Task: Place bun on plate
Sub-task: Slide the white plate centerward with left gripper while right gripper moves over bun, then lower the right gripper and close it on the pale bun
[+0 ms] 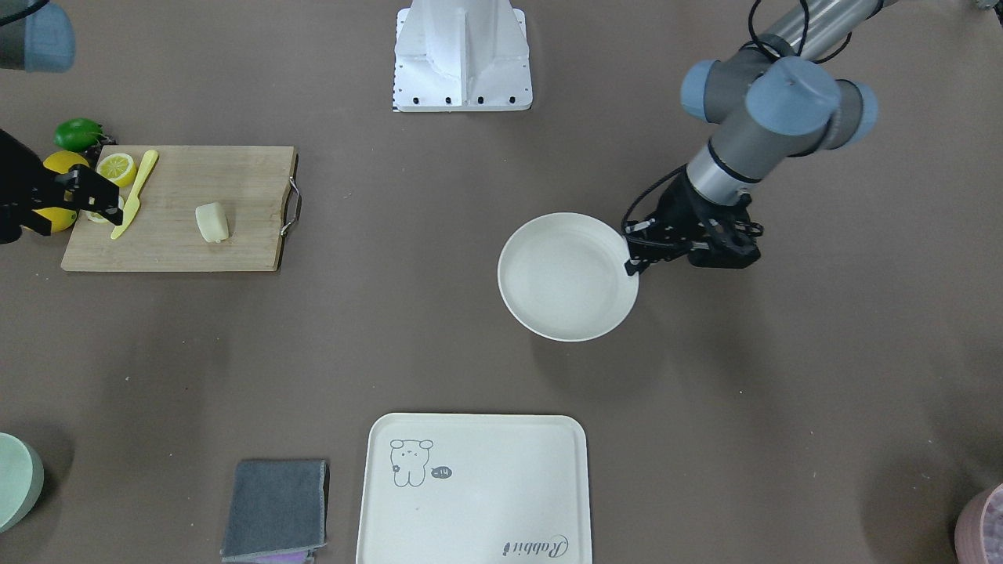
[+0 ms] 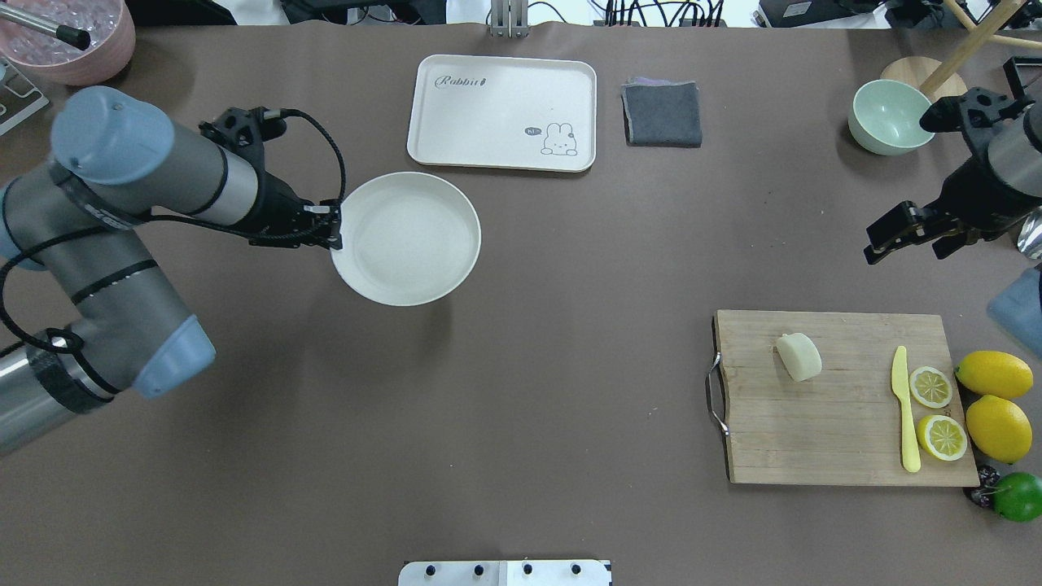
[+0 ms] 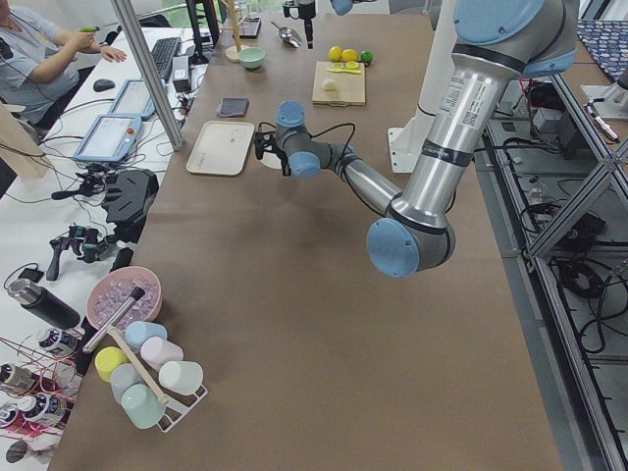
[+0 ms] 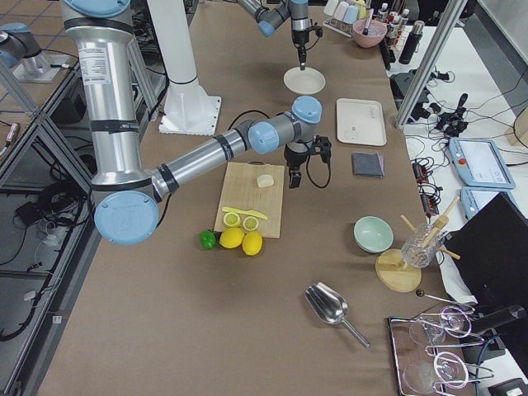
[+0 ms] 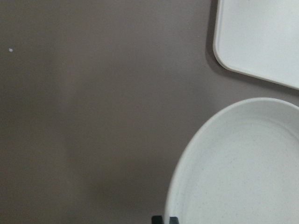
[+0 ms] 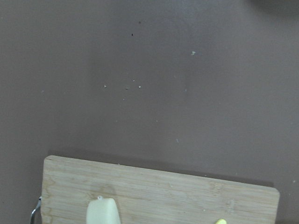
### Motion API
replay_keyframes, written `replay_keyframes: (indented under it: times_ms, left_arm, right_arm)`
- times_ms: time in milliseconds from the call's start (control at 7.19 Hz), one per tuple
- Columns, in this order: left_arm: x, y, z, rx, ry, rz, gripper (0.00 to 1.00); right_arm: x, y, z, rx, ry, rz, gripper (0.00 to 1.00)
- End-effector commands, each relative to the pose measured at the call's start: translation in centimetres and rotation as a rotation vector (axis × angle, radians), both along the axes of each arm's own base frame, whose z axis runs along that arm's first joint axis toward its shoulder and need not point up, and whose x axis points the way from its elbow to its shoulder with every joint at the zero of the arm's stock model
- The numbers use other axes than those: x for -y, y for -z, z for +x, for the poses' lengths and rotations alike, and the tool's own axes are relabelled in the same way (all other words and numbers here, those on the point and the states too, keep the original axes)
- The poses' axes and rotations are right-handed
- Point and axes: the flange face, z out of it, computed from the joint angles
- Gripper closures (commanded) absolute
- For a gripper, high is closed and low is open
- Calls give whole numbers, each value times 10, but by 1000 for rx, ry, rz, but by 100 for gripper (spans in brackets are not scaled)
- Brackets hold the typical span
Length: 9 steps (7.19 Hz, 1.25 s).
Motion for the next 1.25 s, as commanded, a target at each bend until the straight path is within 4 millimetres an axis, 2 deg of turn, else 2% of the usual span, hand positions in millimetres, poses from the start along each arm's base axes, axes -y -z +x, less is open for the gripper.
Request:
replay_keyframes:
  times_ms: [0,139,278,696,835,1113]
  left_arm:
    - [-50,28,68,2,15,-3,100]
    - [-79,34,98,2,-5,4,100]
    - [-92,44,113,1,-7,22,100]
    - [-110,51,130,5,-17,35,100]
    - [-110,49,131,10,-18,35,100]
    - [-110,51,131,8,-18,35,100]
  right_arm:
    - [-15,4,-47,-34,38,-4,0]
    - [-25,2,-65,-54,70,8,0]
    - [-34,-1,-82,-74,98,16,0]
    - [-49,-11,-123,-80,161,61,1]
    - [-47,-24,-131,-61,165,83,2]
    - [-49,-32,-136,-63,171,82,4]
